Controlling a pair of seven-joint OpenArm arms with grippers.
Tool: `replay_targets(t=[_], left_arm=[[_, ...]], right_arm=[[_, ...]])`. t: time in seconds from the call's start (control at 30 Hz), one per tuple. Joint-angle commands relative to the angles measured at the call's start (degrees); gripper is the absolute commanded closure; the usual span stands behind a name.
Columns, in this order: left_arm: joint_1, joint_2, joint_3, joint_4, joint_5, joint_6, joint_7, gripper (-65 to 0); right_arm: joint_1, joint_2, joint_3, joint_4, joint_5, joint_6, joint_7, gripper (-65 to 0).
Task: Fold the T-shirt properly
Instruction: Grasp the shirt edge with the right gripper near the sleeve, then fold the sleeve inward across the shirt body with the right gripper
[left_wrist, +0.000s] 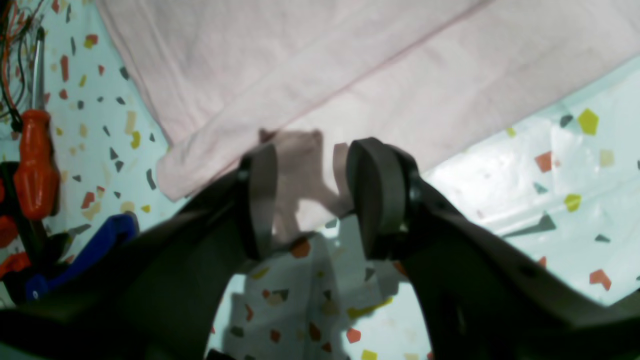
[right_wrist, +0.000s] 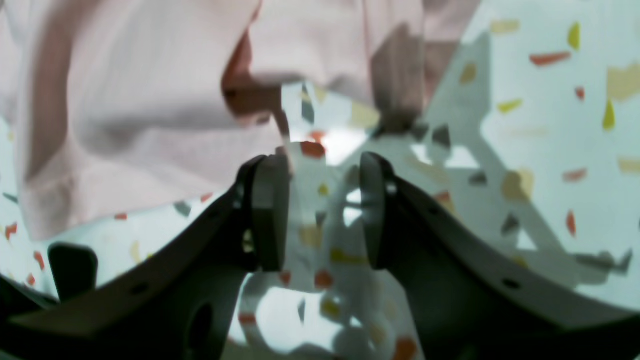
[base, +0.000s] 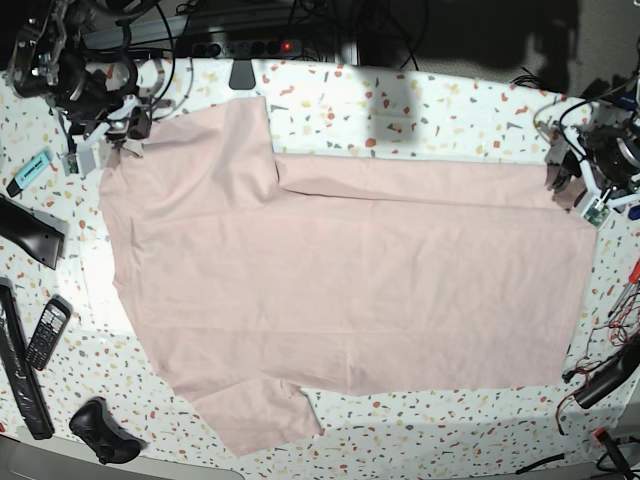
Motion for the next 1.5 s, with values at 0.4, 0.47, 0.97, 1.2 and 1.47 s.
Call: replay_targets(t=[0.4, 0.47, 0.97, 1.2, 1.47], left_arm=[[-0.83, -1.07, -0.74, 0.96, -0.26, 0.04, -1.86, -25.3], [-0.83, -1.07, -0.74, 0.96, -0.28, 0.04, -2.21, -25.4], [-0.83, -1.07, -0.74, 0.96, -0.28, 0.04, -2.27, -25.4], [-0.81, -1.07, -0.74, 0.96, -0.26, 0.02, -2.23, -25.4], [-0.81, -1.07, -0.74, 0.96, -0.26, 0.04, -2.25, -25.4]], right_arm=[[1.97, 0.7, 0.04, -1.55, 13.81, 1.65, -8.33, -23.6], [1.97, 0.7, 0.04, -1.55, 15.43, 1.65, -8.37, -23.6], [1.99, 0.68, -2.01, -1.99, 7.67, 1.65, -3.06, -23.6], [1.99, 0.68, -10.25, -5.44, 4.46, 1.65, -2.78, -23.6], [1.97, 0.7, -11.08, -5.29, 4.74, 1.65, -3.93, -8.1]])
